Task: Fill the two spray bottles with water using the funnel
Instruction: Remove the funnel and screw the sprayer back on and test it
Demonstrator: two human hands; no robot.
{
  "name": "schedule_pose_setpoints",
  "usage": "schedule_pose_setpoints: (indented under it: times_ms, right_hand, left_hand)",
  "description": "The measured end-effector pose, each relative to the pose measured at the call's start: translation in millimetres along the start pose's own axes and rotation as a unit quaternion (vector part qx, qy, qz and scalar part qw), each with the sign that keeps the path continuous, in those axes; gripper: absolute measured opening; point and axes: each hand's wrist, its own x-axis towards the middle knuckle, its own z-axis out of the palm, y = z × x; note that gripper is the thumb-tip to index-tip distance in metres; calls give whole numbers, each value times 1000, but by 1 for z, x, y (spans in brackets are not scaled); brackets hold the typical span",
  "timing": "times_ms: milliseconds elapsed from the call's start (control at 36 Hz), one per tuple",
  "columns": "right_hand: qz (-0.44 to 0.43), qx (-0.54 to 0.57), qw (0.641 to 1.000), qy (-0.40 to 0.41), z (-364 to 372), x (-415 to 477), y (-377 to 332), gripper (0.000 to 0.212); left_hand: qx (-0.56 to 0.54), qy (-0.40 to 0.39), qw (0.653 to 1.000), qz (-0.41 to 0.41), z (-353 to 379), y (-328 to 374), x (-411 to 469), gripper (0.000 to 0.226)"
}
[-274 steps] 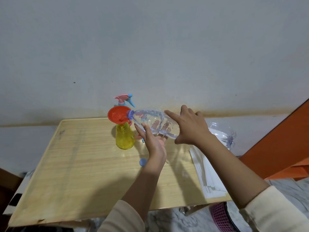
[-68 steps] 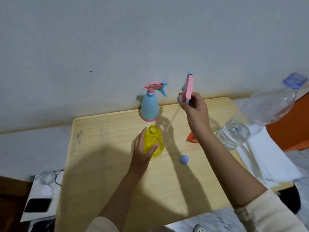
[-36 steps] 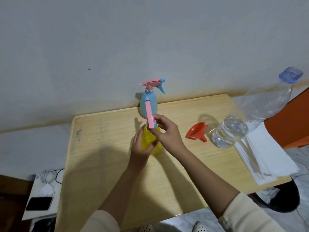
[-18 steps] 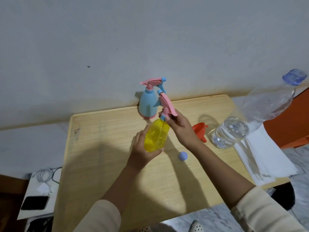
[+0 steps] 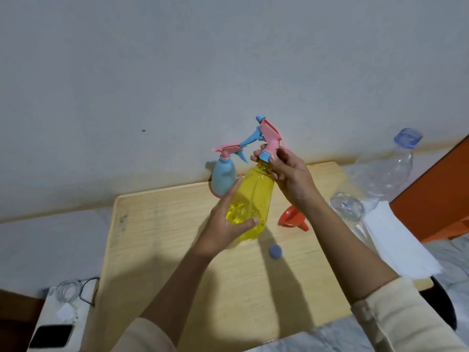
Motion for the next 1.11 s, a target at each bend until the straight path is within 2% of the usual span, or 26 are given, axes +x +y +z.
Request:
schedule_pose_setpoints:
  times_ms: [111, 194, 333, 444, 528, 667, 750, 833, 917, 1028, 1111]
  right_hand:
    - [-45, -29, 997, 60, 14, 0, -10, 39]
    - [-56, -53, 992, 100, 21, -1, -13, 26]
    - [-68, -88, 983, 145, 31, -3, -19, 37]
    - [-51, -106, 986, 117, 41, -4, -26, 19]
    - [-48, -51, 992, 104, 43, -8, -30, 33]
    - [-59, -35, 993, 100, 47, -12, -35, 20]
    - [-72, -52, 989, 114, 49, -14, -33, 36]
    - [-72, -46, 992, 88, 51, -14, -37, 20]
    - [-72, -44, 993, 82, 53, -14, -38, 16]
    - [-81, -42, 992, 87, 54, -12, -36, 27]
    - [-68, -34, 996, 54, 53, -11, -38, 22]
  left_hand:
    - [11, 27, 1000, 5, 4, 14, 2, 88]
    - [13, 36, 999, 9, 5, 19, 2, 88]
    - [43, 35, 998, 24, 5, 26, 2, 89]
    - [47, 46, 997, 35, 4, 31, 4, 88]
    - [49, 52, 997, 42, 1, 33, 5, 89]
    - [50, 63, 995, 55, 1, 36, 5, 93]
    - [51, 65, 995, 60, 1, 38, 5, 93]
    - [48, 68, 995, 63, 0, 39, 5, 94]
    - [45, 72, 994, 66, -1, 38, 4, 94]
    - [40, 72, 994, 68, -2, 39, 4, 94]
    - [33, 80, 994, 60, -3, 38, 3, 94]
